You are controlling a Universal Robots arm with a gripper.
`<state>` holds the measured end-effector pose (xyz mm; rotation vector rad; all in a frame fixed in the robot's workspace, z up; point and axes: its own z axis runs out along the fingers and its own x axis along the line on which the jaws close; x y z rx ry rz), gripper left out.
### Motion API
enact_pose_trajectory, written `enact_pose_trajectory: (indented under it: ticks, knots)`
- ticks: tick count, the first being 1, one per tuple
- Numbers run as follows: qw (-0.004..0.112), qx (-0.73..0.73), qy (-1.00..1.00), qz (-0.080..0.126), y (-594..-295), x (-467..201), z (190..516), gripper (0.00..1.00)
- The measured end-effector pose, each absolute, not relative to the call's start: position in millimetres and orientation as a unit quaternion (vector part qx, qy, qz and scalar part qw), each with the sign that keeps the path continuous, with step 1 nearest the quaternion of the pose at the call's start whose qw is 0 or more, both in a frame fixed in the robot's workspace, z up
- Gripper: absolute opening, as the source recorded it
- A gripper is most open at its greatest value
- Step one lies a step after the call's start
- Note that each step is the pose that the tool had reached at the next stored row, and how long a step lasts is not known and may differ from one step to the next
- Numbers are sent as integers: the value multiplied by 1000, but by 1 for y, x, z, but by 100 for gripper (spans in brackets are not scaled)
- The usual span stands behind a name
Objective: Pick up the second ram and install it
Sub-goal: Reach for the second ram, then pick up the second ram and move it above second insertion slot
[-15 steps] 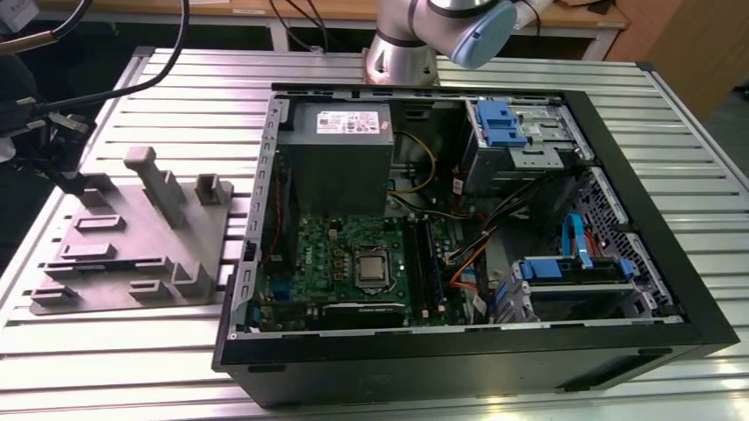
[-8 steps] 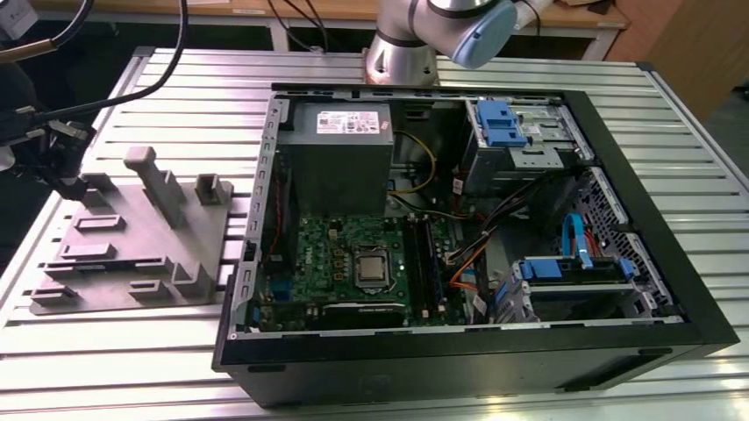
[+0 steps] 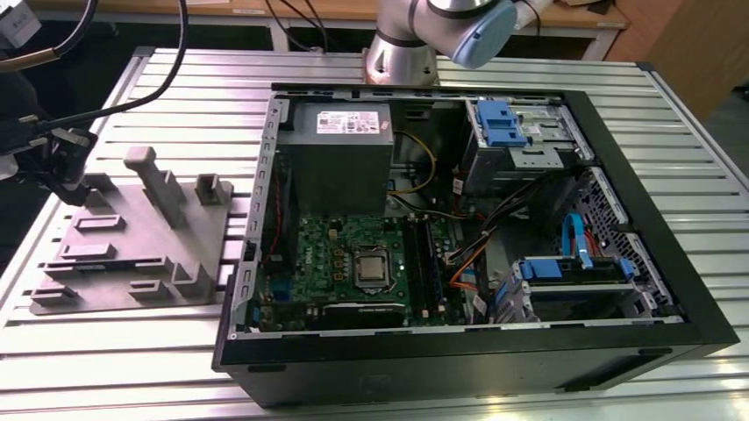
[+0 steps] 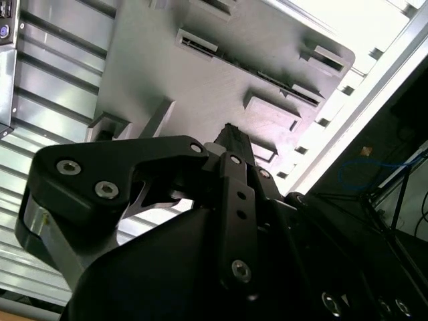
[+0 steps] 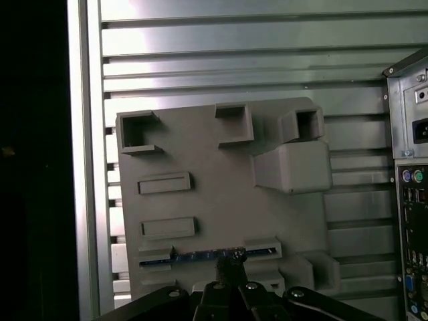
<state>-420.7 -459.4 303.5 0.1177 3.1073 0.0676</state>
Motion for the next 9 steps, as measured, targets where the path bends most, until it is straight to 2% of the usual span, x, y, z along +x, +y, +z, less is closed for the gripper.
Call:
enact_pose_trajectory:
  ticks: [9]
  knots:
    - [16,38,999,22,-459,-421,303,10]
